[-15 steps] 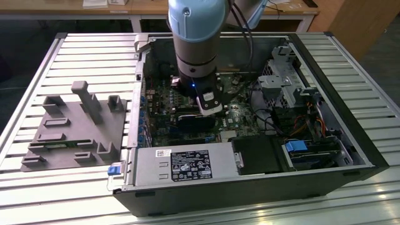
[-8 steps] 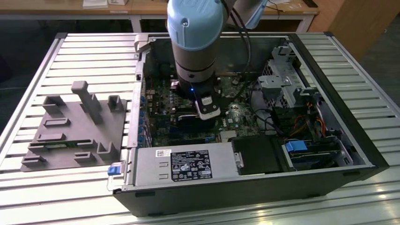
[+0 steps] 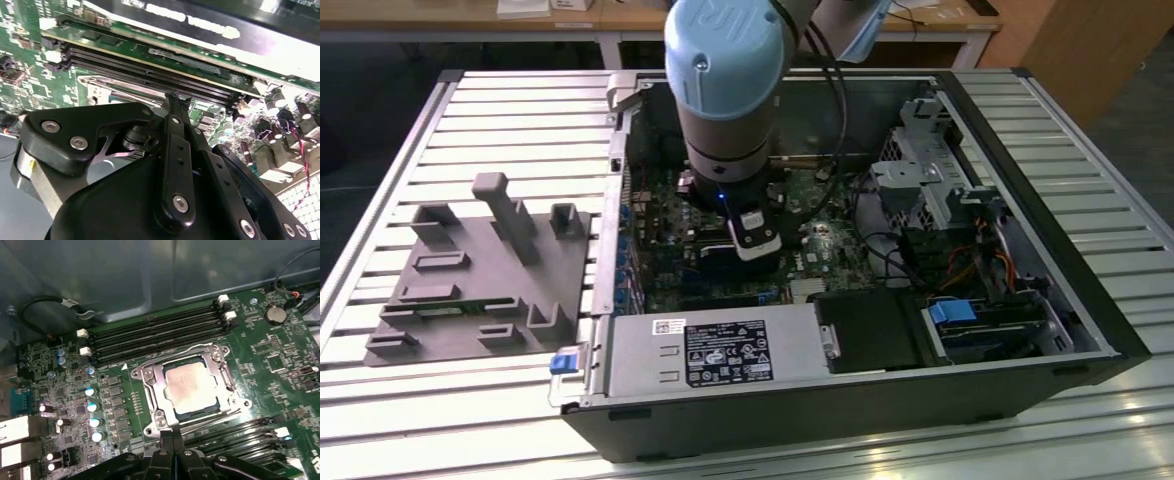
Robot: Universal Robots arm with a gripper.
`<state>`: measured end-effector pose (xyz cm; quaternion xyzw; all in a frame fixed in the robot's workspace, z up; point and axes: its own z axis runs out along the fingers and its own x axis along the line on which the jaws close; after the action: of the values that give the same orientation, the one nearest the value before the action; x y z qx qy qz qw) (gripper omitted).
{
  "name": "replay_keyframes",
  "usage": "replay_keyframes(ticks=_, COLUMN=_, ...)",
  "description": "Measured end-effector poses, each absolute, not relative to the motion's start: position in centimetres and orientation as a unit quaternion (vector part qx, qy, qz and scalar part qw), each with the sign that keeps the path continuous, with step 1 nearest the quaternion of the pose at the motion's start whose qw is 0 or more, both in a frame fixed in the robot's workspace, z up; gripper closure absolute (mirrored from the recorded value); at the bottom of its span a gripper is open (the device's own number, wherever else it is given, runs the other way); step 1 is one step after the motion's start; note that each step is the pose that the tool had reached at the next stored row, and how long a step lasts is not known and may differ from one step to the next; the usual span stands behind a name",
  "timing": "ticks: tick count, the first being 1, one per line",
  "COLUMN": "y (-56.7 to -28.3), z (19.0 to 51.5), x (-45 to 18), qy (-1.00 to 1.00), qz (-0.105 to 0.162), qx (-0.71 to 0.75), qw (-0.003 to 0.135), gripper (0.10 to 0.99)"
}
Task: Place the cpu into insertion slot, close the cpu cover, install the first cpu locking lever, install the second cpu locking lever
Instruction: 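Install the second cpu locking lever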
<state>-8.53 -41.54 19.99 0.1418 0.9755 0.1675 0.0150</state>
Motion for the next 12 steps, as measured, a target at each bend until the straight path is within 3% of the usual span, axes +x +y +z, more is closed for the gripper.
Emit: replay_keyframes(ticks=12, y=-41.54, z=19.30, x=-8.78, qy=0.974, qz=0.175, qx=0.142, qw=0.014, gripper=0.984)
